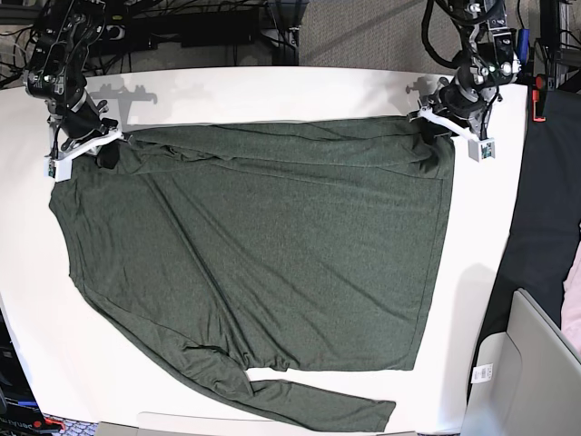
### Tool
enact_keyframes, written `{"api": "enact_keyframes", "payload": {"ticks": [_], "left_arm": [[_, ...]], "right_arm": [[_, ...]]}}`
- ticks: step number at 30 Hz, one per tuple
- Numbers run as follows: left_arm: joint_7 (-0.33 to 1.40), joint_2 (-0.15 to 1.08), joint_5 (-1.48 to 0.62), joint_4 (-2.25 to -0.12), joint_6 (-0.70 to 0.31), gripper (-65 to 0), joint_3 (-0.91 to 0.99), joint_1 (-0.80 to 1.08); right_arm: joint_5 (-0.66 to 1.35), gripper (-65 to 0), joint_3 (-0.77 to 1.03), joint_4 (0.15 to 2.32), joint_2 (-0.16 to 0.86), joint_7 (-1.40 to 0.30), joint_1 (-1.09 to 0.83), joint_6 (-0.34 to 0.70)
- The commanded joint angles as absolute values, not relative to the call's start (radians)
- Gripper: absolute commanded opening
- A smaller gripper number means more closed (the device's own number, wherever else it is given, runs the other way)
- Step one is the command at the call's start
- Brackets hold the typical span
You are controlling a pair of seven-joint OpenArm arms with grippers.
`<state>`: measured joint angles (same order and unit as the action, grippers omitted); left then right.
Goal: Fold the T-shirt properly
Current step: 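Drag the grasped shoulder corners with both grippers, pulling the shirt along the table, then lift both grippers and pull the shirt's shoulder edge taut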
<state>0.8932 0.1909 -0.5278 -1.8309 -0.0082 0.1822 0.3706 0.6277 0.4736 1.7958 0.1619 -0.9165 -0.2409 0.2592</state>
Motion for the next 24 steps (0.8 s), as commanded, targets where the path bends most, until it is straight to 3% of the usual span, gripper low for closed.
{"api": "enact_keyframes", "payload": {"ticks": [1, 5, 16, 21, 24], "left_arm": [[0.915, 0.186, -0.536, -1.836, -0.012, -47.1, 0.168, 0.352], [0.915, 0.168, -0.535, -1.833, -0.012, -65.0, 0.165, 0.340], [0.914, 0.177, -0.535, -1.936, -0.013, -64.9, 0.262, 0.387], [0.914, 0.203, -0.535, -1.937, -0.130, -64.9, 0.315, 0.437], [0.914, 0.202, -0.535, -1.937, -0.143, -64.9, 0.357, 0.444]], "right_arm": [[0.642, -64.5, 0.479, 1.814, 0.173, -0.895, -0.236, 0.266], [0.642, -64.5, 0.479, 1.814, 0.173, -0.895, -0.236, 0.266], [0.642, -64.5, 0.479, 1.850, 0.183, -0.897, -0.291, 0.266], [0.642, -64.5, 0.478, 1.936, 0.183, -0.897, -0.354, 0.266], [0.642, -64.5, 0.481, 1.946, 0.185, -0.897, -0.357, 0.266]]}}
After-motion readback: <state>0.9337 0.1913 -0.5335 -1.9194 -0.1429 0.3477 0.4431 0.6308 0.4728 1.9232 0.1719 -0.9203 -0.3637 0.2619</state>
